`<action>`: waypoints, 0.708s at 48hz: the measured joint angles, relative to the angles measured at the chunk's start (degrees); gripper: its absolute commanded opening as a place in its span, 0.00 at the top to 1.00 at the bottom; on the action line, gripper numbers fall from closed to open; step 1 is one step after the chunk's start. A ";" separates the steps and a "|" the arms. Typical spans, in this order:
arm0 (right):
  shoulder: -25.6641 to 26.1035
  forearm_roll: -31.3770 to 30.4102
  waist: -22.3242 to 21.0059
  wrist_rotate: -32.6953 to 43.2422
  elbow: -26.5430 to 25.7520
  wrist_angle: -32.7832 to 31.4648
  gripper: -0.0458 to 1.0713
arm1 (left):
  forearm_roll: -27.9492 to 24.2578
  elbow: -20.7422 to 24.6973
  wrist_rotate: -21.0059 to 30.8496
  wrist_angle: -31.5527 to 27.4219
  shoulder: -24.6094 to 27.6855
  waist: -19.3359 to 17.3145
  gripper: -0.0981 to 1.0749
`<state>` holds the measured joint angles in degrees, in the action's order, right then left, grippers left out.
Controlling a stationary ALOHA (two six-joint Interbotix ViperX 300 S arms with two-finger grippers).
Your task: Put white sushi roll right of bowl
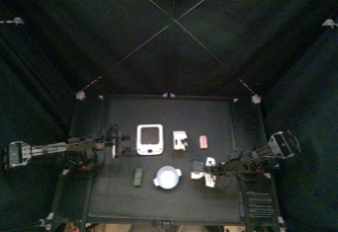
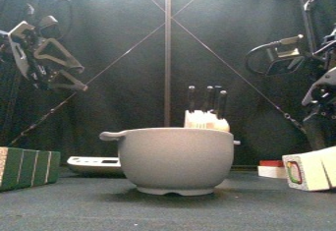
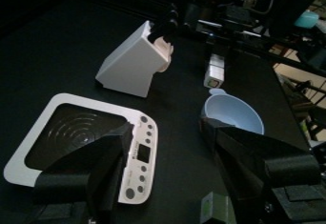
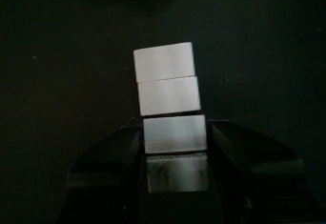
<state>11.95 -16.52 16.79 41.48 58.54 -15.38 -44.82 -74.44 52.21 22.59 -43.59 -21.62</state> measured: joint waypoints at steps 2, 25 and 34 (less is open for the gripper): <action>-0.09 -0.18 0.00 0.00 0.00 -0.44 0.28 | 0.09 -0.09 0.09 0.00 0.09 -0.09 0.12; 0.00 -2.90 0.09 0.00 -1.58 -1.23 0.11 | 0.00 0.00 0.09 0.00 0.09 0.00 0.12; 1.41 -3.43 0.09 -0.09 -2.11 -3.60 0.11 | 0.00 -0.09 0.09 0.00 0.09 -0.09 0.12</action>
<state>13.36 -19.95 16.88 41.40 56.43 -18.98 -44.82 -74.53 52.29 22.59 -43.51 -21.71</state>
